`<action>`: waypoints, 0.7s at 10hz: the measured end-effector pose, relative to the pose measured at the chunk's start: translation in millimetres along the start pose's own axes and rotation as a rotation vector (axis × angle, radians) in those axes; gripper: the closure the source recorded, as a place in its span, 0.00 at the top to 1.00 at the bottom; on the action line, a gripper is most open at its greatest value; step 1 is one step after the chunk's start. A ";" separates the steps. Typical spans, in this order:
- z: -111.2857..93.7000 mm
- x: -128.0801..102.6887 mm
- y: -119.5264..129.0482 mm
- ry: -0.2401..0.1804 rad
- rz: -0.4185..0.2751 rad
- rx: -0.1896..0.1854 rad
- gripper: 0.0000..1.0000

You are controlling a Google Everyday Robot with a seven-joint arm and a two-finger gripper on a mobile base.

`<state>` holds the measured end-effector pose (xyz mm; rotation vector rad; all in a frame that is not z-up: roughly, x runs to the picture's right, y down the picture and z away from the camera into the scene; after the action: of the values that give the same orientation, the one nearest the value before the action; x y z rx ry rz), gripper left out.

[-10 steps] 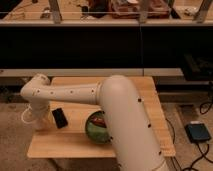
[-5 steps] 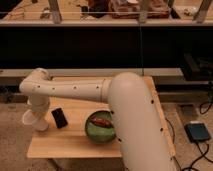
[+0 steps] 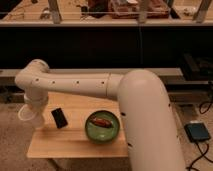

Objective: Pick up the ceramic cup

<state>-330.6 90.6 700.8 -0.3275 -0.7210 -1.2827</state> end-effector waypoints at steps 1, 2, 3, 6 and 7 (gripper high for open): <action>-10.1 0.9 -3.3 0.007 -0.004 0.001 0.00; -11.4 -1.4 -2.1 0.005 -0.008 0.001 0.00; -12.9 -1.6 5.8 0.005 -0.007 0.004 0.00; -24.1 -1.1 23.5 0.007 0.000 0.007 0.00; -25.4 -2.4 20.5 0.006 0.001 0.008 0.00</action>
<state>-303.7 82.9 683.8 -0.3175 -0.7203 -1.2789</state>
